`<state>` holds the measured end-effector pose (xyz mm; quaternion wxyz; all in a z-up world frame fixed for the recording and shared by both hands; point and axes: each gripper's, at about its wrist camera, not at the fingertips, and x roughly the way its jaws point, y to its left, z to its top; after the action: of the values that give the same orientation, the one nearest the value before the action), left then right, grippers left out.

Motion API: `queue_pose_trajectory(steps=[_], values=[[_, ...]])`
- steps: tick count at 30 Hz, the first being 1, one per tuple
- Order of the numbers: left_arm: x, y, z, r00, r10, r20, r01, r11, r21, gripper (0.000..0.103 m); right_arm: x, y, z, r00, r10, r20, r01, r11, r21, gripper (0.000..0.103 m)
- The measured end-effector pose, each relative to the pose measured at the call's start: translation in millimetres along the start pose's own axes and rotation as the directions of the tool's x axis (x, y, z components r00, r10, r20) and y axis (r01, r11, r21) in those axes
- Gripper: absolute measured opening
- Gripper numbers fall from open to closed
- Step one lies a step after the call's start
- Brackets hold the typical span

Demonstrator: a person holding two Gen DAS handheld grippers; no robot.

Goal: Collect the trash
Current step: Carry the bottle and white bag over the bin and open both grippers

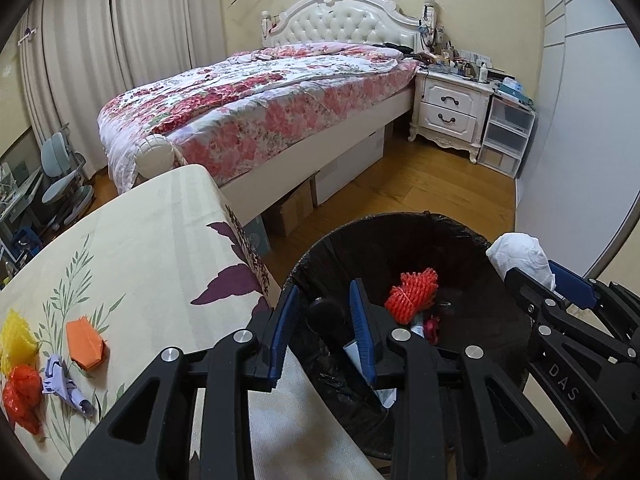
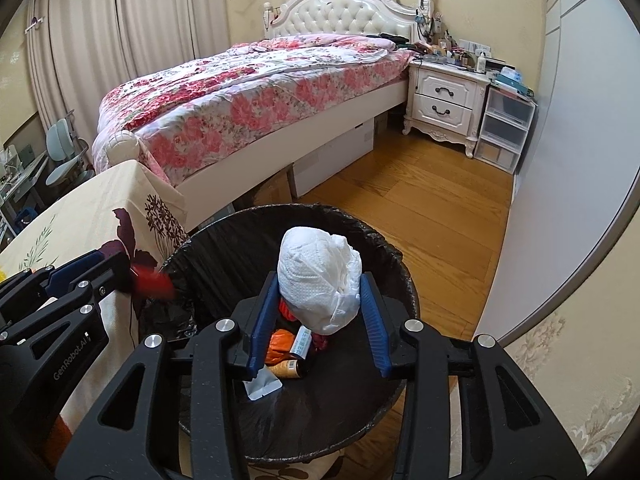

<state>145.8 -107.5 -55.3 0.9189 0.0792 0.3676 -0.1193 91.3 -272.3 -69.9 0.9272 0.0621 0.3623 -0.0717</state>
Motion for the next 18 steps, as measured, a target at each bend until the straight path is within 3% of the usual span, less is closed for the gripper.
queue_pose_trajectory(steps=[6, 9, 18], values=[[-4, 3, 1, 1.000, 0.012, 0.024, -0.011, 1.000, -0.010, 0.071, -2, -3, 0, 1.000, -0.015, 0.009, 0.015, 1.000, 0.011, 0.050], [-7, 7, 2, 0.999, 0.020, 0.031, -0.019, 1.000, -0.025, 0.077, -6, -4, 1, 1.000, -0.023, 0.020, 0.023, 1.000, 0.011, 0.059], [-22, 23, 2, 0.997, 0.057, 0.047, -0.054, 0.997, -0.057, 0.085, -17, 0, 1, 0.998, -0.043, 0.043, 0.043, 0.999, 0.005, 0.073]])
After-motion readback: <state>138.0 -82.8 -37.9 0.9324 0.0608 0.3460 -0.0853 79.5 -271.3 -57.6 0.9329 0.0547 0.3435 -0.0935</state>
